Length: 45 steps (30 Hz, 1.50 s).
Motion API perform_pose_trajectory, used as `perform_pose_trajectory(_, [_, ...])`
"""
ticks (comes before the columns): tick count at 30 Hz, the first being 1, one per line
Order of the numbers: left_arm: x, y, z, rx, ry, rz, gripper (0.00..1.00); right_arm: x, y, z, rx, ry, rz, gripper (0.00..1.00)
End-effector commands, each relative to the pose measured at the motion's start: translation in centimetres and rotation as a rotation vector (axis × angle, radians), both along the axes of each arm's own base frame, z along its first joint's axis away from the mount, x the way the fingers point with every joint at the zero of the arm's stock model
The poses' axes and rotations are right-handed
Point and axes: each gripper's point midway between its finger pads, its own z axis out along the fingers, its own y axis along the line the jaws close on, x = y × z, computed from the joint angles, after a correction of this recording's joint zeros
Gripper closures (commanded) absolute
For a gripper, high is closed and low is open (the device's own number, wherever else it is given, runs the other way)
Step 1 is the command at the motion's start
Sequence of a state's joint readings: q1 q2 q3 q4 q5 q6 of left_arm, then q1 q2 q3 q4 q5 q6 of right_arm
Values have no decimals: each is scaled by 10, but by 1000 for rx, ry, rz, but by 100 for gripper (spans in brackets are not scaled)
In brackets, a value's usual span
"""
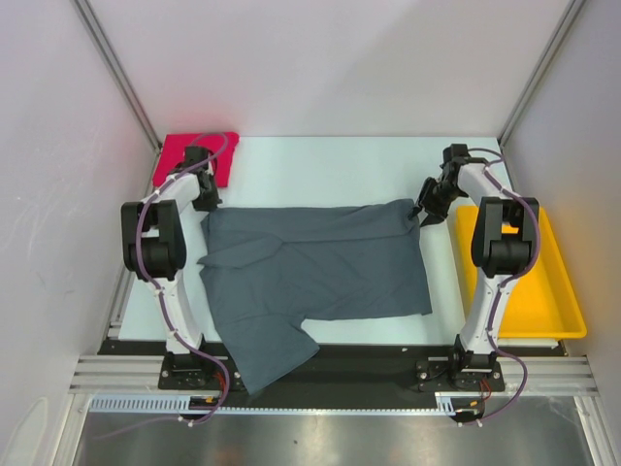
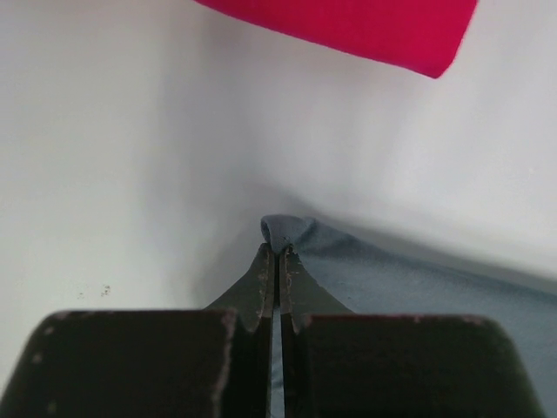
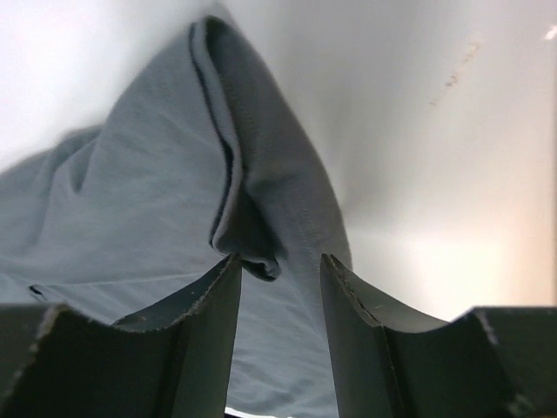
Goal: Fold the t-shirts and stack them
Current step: Fold the tshirt
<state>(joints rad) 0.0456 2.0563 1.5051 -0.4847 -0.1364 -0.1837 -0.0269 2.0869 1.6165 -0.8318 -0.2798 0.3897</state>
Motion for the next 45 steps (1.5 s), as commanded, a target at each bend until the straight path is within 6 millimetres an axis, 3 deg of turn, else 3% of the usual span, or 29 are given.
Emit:
perform_pose_trajectory(1, [3,13,28,60,-52,68,100,22,5,11,34,-66,-14,53])
perform_pose_trajectory(5, [6,28,36,127,-56,104,99,23,8,8,55,-52,-8,53])
perform_pose_trajectory(14, [15,27,34,129,-42,102,97,9,-6,6,13,-28,12,54])
perform_pose_trajectory(16, [12,25,42,124,-54,106,87,-2,-8,4,-6,3,10,56])
perform_pose_trajectory(19, [9,19,66,149,-98,99,58,-18,-2,0,-9,12,29,64])
perform_pose_trajectory(20, [8,15,71,155,-105,94,51,-21,3,8,-15,-13,46,66])
perform_pose_trajectory(23, [-1,18,87,166,-120,108,39,-41,7,6,-14,1,60,68])
perform_pose_trajectory(24, [-3,5,90,167,-125,87,38,-46,7,5,-13,4,60,67])
perform_pose_trajectory(26, [-13,0,110,179,-153,85,37,-62,2,0,-24,27,66,66])
perform_pose_trajectory(27, [-22,-3,110,178,-148,80,37,-65,-1,8,-41,1,65,66])
perform_pose_trajectory(28, [-29,-9,129,169,-195,77,39,-76,-2,4,-48,18,74,66])
perform_pose_trajectory(29, [-33,-24,134,151,-214,41,40,-80,-3,6,-49,11,77,66])
perform_pose_trajectory(31, [-49,-43,129,122,-210,3,42,-87,3,9,-41,-3,94,66])
perform_pose_trajectory(32, [-57,-67,134,88,-224,-53,42,-98,5,3,-31,17,100,66])
perform_pose_trajectory(33, [-67,-79,125,71,-202,-82,43,-100,6,2,-25,16,101,67])
perform_pose_trajectory(34, [-74,-90,122,53,-192,-99,44,-103,22,2,-27,2,149,67])
perform_pose_trajectory(35, [-82,-111,122,39,-195,-151,44,-105,24,-2,-39,3,165,67])
perform_pose_trajectory(40, [-118,-161,100,-36,-113,-275,47,-103,32,-13,-13,2,184,67])
perform_pose_trajectory(45, [-148,-172,90,-71,-78,-307,49,-90,53,-14,38,-15,236,67])
